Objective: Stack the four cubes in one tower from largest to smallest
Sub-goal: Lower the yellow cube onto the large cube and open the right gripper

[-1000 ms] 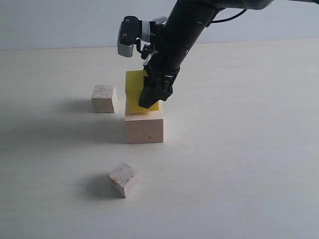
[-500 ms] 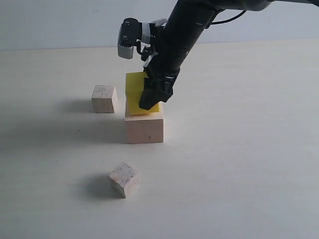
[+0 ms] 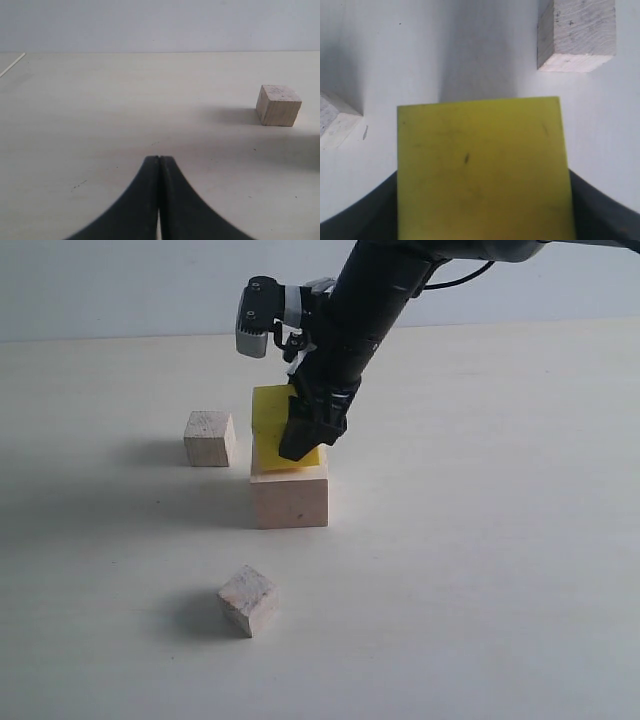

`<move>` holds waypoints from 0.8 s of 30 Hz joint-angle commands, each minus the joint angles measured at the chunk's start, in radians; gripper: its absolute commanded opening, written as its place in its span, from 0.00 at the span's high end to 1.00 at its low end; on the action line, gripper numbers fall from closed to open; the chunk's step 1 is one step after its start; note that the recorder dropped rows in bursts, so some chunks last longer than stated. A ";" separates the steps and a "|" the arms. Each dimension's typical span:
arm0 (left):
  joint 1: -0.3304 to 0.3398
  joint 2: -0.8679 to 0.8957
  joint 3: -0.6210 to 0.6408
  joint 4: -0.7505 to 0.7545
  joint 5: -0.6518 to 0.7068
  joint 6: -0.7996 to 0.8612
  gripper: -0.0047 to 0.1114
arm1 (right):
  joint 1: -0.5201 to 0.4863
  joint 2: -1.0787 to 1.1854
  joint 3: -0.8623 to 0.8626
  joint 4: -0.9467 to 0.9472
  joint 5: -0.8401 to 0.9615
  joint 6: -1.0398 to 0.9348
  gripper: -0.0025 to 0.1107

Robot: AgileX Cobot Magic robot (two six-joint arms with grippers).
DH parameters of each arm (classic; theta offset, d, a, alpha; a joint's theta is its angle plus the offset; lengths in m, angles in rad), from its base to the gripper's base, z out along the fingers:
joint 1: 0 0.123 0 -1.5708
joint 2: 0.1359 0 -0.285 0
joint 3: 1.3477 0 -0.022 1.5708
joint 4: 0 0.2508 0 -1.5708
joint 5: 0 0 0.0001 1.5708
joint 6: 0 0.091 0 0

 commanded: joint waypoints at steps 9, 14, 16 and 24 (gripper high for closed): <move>0.002 -0.006 0.003 0.000 -0.009 -0.003 0.96 | 0.001 -0.002 -0.002 0.011 -0.015 0.005 0.38; 0.002 -0.006 0.003 0.000 -0.009 -0.003 0.96 | 0.001 -0.002 -0.002 0.013 -0.013 0.005 0.38; 0.002 -0.006 0.003 0.000 -0.009 -0.003 0.96 | 0.001 -0.002 -0.002 0.013 -0.007 0.006 0.38; 0.002 -0.006 0.003 0.000 -0.009 -0.003 0.96 | 0.001 -0.002 -0.002 0.013 -0.001 0.035 0.38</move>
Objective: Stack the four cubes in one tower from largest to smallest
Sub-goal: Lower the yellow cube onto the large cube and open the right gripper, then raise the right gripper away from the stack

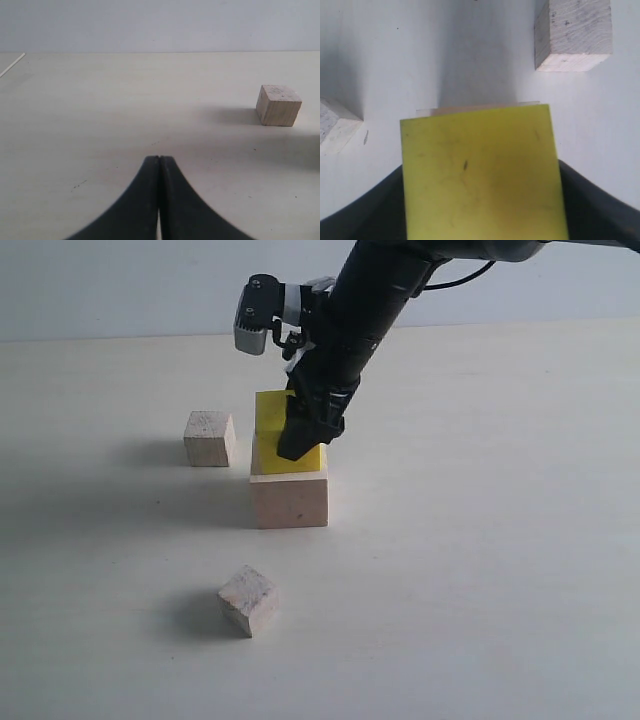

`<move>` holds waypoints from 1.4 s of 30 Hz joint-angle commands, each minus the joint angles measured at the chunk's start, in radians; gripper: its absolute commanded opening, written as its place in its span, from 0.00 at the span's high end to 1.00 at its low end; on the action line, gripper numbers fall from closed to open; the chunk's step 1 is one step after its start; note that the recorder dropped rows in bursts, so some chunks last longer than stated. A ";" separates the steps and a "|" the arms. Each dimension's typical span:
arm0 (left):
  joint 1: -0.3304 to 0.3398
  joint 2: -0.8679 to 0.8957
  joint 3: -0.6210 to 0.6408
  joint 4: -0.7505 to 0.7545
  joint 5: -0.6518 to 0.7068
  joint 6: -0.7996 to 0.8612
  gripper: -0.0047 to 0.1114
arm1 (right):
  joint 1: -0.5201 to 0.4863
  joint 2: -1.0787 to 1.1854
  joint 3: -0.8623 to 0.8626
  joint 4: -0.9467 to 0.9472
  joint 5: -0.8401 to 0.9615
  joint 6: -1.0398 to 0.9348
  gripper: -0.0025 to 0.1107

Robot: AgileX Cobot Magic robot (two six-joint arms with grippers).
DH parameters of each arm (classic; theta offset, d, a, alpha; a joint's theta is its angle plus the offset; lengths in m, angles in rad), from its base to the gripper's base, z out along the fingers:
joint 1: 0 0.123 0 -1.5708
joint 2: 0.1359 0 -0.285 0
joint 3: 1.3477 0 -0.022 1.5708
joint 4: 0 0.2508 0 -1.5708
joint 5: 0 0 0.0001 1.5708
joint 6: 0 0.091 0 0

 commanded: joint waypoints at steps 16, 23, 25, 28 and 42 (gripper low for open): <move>0.002 -0.006 0.003 0.000 -0.009 -0.003 0.96 | 0.001 -0.002 -0.002 0.009 -0.039 0.036 0.20; 0.002 -0.006 0.003 0.000 -0.009 -0.003 0.96 | 0.001 -0.007 -0.002 0.009 -0.046 0.065 0.13; 0.002 -0.006 0.003 0.000 -0.009 -0.003 0.96 | 0.001 -0.021 -0.002 0.009 -0.044 0.065 0.13; 0.002 -0.006 0.003 0.000 -0.009 -0.003 0.96 | 0.001 -0.052 -0.002 0.009 -0.047 0.065 0.13; 0.002 -0.006 0.003 0.000 -0.009 -0.003 0.96 | 0.001 -0.252 -0.002 -0.065 -0.074 0.274 0.16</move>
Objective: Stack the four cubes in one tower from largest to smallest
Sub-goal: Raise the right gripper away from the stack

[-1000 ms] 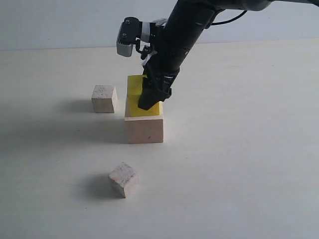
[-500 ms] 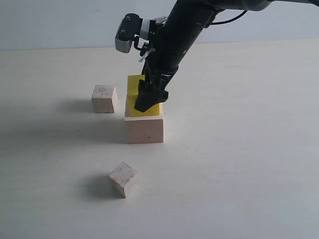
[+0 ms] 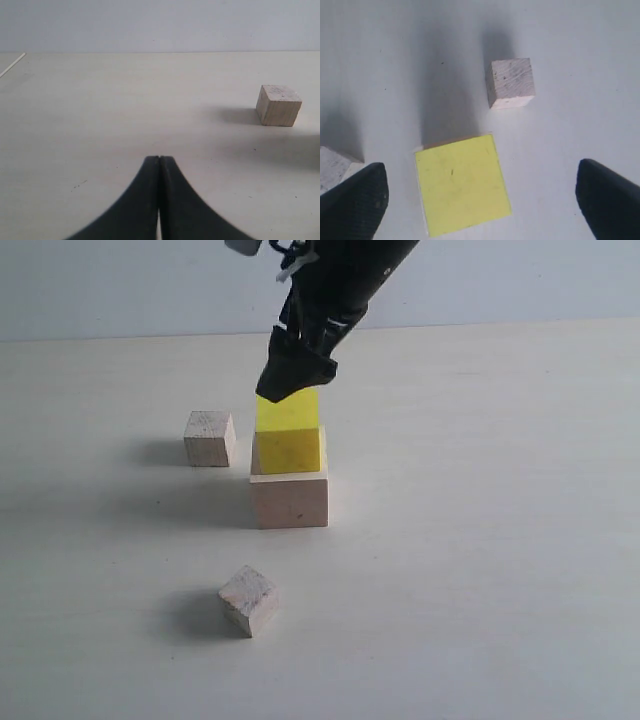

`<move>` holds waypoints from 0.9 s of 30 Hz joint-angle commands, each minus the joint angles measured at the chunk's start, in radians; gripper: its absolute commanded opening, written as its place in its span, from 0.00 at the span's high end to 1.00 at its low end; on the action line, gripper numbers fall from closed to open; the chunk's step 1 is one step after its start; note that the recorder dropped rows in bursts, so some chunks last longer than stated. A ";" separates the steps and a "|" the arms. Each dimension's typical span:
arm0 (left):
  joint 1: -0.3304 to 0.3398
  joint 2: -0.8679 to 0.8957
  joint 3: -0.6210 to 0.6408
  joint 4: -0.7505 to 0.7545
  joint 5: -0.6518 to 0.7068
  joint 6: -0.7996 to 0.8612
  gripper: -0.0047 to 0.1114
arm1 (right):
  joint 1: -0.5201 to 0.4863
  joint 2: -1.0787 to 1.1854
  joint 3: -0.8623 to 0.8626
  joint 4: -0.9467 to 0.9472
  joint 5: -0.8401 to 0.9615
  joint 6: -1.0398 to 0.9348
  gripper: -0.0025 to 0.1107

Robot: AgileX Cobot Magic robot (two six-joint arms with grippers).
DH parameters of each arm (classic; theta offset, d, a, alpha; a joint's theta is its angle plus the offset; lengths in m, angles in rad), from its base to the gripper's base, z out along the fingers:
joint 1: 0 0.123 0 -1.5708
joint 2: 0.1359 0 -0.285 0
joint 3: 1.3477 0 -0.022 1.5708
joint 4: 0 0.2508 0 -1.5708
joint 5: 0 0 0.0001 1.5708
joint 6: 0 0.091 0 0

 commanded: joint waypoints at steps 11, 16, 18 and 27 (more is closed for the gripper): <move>0.002 -0.006 0.003 0.000 -0.009 -0.003 0.96 | 0.001 -0.245 -0.002 -0.330 -0.067 0.486 0.98; 0.002 -0.006 0.003 0.000 -0.009 -0.003 0.96 | 0.001 -0.319 -0.002 -0.330 -0.092 0.604 0.98; 0.002 -0.006 0.003 0.000 -0.009 -0.003 0.96 | 0.001 -0.351 -0.002 -0.330 -0.082 0.665 0.98; 0.002 -0.006 0.003 0.000 -0.009 -0.003 0.96 | 0.001 -0.565 0.065 -0.355 -0.090 0.850 0.98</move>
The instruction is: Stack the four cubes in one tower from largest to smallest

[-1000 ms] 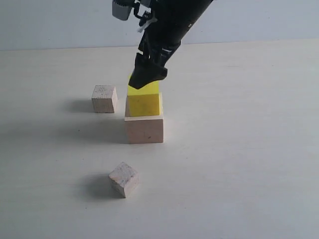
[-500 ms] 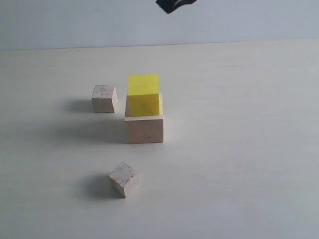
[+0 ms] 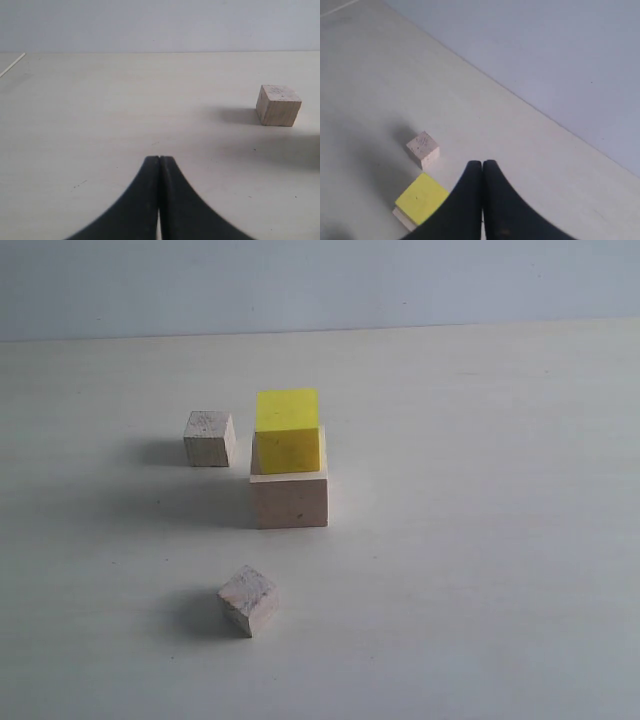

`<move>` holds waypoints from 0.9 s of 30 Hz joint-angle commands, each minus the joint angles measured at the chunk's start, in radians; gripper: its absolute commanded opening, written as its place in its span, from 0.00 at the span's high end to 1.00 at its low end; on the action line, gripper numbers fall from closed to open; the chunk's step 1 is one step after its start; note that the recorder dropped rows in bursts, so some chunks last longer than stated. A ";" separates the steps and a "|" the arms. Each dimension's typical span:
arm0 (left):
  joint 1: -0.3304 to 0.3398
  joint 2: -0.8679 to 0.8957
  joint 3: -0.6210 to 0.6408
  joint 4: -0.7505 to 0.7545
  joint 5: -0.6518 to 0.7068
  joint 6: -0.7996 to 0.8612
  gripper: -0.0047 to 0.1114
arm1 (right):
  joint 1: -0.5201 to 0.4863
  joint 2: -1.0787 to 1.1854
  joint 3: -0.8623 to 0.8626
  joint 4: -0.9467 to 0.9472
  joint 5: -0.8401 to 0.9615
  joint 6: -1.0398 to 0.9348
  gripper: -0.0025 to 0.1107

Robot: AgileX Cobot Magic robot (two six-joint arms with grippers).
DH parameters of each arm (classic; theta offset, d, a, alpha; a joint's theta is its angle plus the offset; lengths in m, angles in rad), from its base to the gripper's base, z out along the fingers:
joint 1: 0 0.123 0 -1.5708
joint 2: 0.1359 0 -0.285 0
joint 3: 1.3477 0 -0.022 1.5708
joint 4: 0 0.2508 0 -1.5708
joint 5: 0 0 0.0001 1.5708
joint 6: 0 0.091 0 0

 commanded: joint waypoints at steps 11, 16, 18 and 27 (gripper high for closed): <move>0.002 -0.006 0.003 -0.062 -0.340 -0.008 0.96 | 0.001 -0.493 0.375 -0.110 -0.127 0.190 0.98; 0.002 -0.006 0.003 -0.062 -0.520 -0.008 0.96 | 0.001 -0.630 0.486 -0.285 -0.131 0.323 0.98; 0.002 -0.006 0.003 -0.062 -0.527 -0.008 0.96 | 0.001 -0.666 0.516 -0.317 -0.116 0.333 0.98; 0.002 -0.006 0.003 -0.069 -0.606 -0.087 0.96 | 0.001 -0.710 0.537 -0.327 0.033 0.338 0.98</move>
